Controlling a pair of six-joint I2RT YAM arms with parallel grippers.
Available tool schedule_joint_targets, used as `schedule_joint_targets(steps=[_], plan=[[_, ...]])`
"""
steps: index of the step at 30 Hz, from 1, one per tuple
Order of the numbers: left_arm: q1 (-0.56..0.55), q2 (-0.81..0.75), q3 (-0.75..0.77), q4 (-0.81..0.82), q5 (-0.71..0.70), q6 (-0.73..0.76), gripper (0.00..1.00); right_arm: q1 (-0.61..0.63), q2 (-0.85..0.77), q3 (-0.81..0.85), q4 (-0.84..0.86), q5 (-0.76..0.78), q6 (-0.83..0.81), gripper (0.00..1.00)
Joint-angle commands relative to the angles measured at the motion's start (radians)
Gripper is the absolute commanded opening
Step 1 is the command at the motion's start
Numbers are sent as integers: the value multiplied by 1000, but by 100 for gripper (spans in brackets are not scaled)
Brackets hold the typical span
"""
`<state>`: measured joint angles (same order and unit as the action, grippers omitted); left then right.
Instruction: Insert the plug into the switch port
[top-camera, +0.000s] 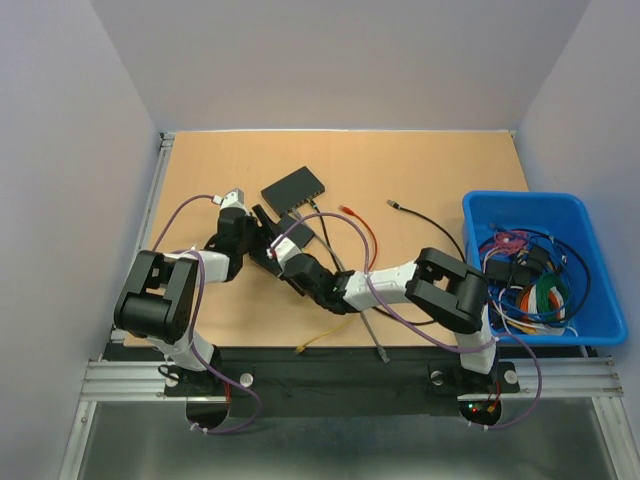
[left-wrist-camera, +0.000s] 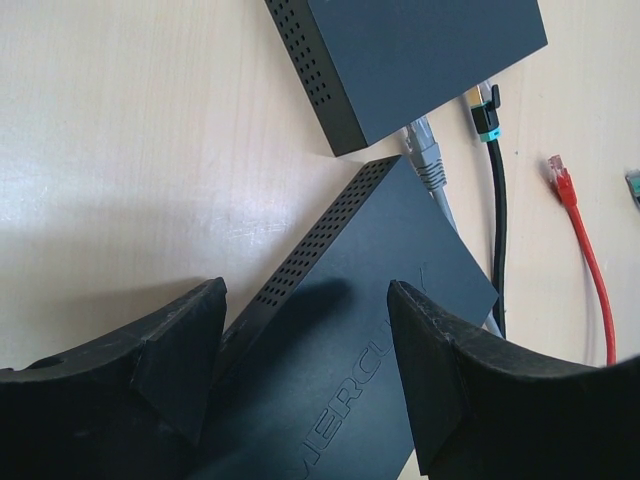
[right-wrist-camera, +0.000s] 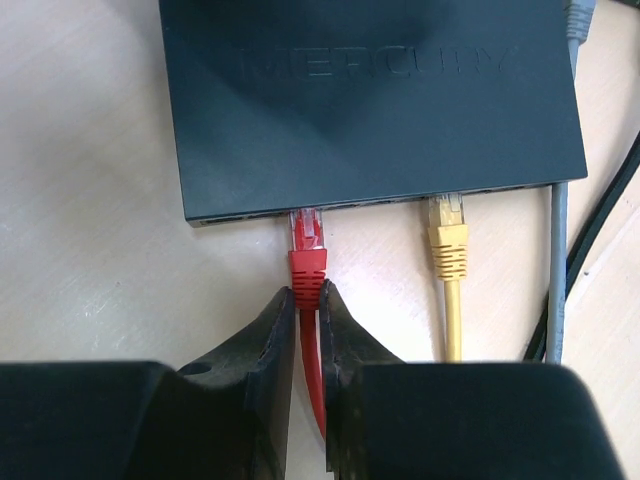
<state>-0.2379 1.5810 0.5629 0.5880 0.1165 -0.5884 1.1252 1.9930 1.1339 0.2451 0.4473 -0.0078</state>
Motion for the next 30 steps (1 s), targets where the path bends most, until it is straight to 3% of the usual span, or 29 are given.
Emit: schedule_joint_targets(steps=[1, 5, 13, 14, 15, 20, 24, 30], plan=[[-74, 7, -46, -102, 149, -76, 75, -10, -77, 4, 476, -45, -44, 0], [-81, 7, -46, -100, 158, -85, 75, -13, -80, -35, 588, -45, -54, 0], [-86, -53, -41, -151, 114, -77, 75, -13, -143, -108, 588, -33, -14, 2], [-86, -62, -40, -161, 103, -76, 75, -13, -152, -121, 588, -22, -14, 5], [-86, -94, -32, -215, 60, -65, 75, -13, -196, -176, 580, -18, -2, 24], [-86, -133, -26, -250, 17, -54, 75, -13, -258, -229, 557, -10, 5, 54], [-83, -154, -12, -298, -50, -44, 75, -10, -299, -252, 513, -15, 32, 62], [-80, -202, 8, -339, -84, -45, 76, 1, -347, -299, 468, 7, 48, 64]])
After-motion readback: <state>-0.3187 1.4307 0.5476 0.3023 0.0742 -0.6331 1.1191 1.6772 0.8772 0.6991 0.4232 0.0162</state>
